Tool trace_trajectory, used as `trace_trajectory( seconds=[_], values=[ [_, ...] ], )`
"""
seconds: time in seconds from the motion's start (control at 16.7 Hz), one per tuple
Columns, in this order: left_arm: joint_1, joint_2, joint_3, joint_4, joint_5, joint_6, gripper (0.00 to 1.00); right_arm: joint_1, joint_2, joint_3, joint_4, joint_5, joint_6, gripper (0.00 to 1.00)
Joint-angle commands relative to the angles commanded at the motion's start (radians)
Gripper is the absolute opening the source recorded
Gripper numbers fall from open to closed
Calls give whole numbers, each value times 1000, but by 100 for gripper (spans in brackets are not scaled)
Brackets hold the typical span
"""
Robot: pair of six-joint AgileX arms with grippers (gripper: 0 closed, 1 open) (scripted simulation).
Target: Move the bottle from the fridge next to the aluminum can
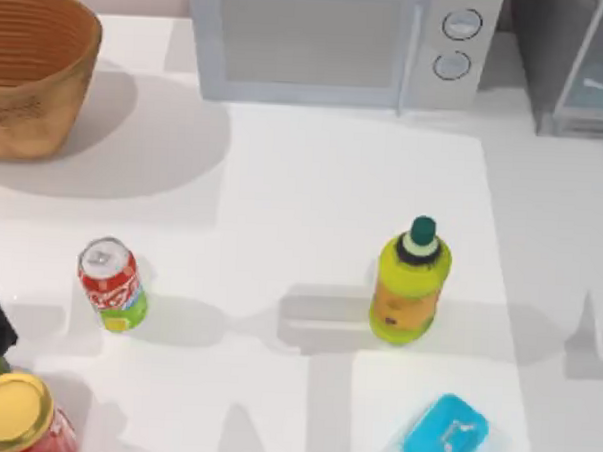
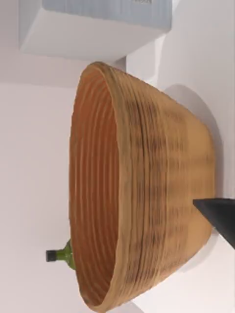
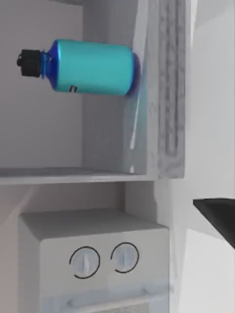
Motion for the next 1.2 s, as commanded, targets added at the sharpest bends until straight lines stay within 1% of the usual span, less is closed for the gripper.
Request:
trace_trajectory(
  seconds=[0.18, 0.3, 0.54, 0.78, 1.2],
  values=[
    [0, 0, 0, 0, 0, 0, 100, -2, 10, 7, 8, -1, 0, 100],
    [0, 0, 0, 0, 0, 0, 100, -12, 62, 44, 50, -5, 0, 100],
    [0, 0, 0, 0, 0, 0, 100, -43, 294, 180, 205, -31, 3, 100],
    [0, 0, 0, 0, 0, 0, 100, -83, 690, 361, 412, -69, 5, 100],
    [0, 0, 0, 0, 0, 0, 100, -159, 1540, 690, 790, -138, 4, 100]
  ],
)
